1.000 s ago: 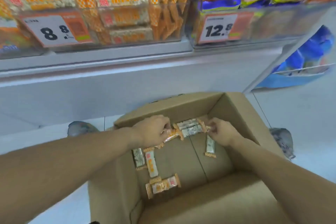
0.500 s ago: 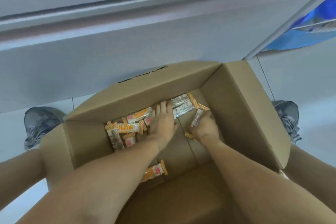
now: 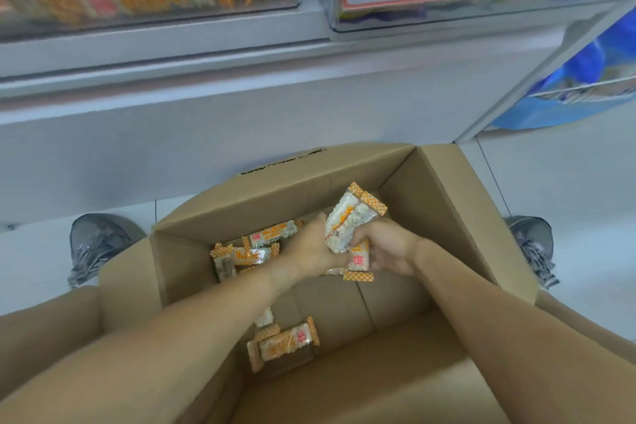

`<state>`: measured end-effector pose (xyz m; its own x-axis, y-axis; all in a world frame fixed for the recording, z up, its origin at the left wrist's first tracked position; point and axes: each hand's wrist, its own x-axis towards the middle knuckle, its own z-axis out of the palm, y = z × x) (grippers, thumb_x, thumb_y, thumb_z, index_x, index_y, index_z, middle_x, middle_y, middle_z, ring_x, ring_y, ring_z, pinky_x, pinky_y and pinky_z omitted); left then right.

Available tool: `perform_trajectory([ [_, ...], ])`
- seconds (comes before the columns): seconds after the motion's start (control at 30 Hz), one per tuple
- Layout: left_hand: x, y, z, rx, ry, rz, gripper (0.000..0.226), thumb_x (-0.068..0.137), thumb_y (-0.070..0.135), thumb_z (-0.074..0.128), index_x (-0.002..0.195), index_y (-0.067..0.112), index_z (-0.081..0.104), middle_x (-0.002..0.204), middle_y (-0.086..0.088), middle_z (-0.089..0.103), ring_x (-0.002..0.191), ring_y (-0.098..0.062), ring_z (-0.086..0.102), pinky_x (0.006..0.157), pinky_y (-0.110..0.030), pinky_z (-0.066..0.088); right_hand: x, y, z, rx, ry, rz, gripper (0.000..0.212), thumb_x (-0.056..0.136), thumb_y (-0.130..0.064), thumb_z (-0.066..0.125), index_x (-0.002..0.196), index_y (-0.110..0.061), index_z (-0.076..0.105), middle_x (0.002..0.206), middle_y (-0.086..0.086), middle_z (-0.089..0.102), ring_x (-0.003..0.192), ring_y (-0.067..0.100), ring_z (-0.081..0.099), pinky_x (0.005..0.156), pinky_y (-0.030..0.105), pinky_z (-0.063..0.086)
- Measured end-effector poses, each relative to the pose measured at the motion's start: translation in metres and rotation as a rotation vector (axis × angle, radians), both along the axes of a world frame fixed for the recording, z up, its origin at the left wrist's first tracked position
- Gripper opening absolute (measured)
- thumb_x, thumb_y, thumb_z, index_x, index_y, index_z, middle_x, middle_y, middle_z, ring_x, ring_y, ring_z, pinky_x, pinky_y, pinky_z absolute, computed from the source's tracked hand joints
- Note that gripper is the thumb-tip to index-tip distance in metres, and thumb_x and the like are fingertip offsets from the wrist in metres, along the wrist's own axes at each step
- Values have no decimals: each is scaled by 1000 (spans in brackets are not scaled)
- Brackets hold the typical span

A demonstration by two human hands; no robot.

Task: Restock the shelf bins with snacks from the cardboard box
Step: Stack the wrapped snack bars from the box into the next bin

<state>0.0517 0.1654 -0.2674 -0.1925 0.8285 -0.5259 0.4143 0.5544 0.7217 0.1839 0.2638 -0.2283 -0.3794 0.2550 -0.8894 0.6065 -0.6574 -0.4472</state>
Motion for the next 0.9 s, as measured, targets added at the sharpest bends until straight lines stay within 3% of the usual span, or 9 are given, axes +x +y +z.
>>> perform_trajectory([
  [0.1, -25, -5, 62, 41, -120, -93, 37, 75, 27, 87, 95, 25, 57, 85, 16, 59, 76, 5, 58, 64, -11, 43, -5, 2, 49, 12, 102, 110, 37, 87, -9, 68, 124, -12, 67, 120, 12, 72, 116, 34, 66, 103, 51, 51],
  [0.2, -46, -6, 133, 82, -235, -246, 19, 87, 19, 78, 91, 21, 60, 75, 15, 61, 66, 6, 56, 67, -17, 49, -6, 4, 106, 66, 204, 182, 35, 93, -23, 69, 127, -13, 66, 124, 12, 71, 112, 29, 67, 102, 44, 52],
  [0.33, -63, -13, 227, 71, -277, -395, 17, 91, 13, 71, 97, 18, 56, 77, 13, 63, 71, -2, 60, 66, -25, 54, -11, -2, 186, 141, 304, 123, 29, 95, -33, 62, 115, -14, 70, 116, 9, 74, 93, 20, 71, 79, 32, 59],
  [0.4, -69, -19, 268, 81, -257, -437, 21, 88, 25, 73, 99, 14, 58, 84, 3, 62, 77, -8, 61, 72, -31, 54, -15, -8, 220, 208, 312, 62, 22, 94, -27, 63, 111, -14, 70, 115, 11, 74, 85, 19, 71, 69, 29, 59],
  [0.47, -75, -23, 300, 97, -215, -409, 42, 85, 43, 71, 108, 10, 58, 91, -5, 65, 81, -12, 63, 74, -32, 54, -16, -17, 249, 254, 317, 7, 18, 92, -20, 66, 108, -13, 71, 105, 11, 75, 77, 18, 70, 63, 27, 58],
  [0.53, -79, -25, 319, 113, -202, -320, 53, 88, 53, 60, 114, 7, 57, 89, -6, 68, 80, -18, 63, 69, -31, 53, -13, -24, 269, 283, 314, -52, 16, 89, -17, 69, 104, -14, 72, 97, 8, 75, 71, 16, 70, 62, 27, 59],
  [0.6, -82, -28, 328, 147, -221, -214, 51, 94, 46, 53, 116, 1, 56, 83, -3, 68, 77, -20, 64, 66, -33, 54, -9, -30, 280, 286, 317, -122, 19, 87, -16, 71, 105, -13, 72, 100, 9, 75, 72, 17, 70, 62, 27, 59],
  [0.8, -74, -33, 330, 262, -96, -244, 50, 75, 36, 86, 110, 11, 60, 81, -3, 68, 69, -12, 63, 57, -31, 50, -18, -41, 284, 253, 387, -209, 40, 83, -30, 73, 116, -8, 71, 107, 10, 76, 95, 23, 74, 75, 34, 61],
  [0.9, -78, -26, 329, 222, -216, -195, 51, 76, 32, 85, 114, 7, 60, 91, -16, 67, 75, -17, 63, 58, -31, 49, -19, -32, 286, 252, 467, -258, 48, 77, -31, 74, 117, -6, 70, 114, 13, 74, 104, 24, 72, 80, 35, 61],
])
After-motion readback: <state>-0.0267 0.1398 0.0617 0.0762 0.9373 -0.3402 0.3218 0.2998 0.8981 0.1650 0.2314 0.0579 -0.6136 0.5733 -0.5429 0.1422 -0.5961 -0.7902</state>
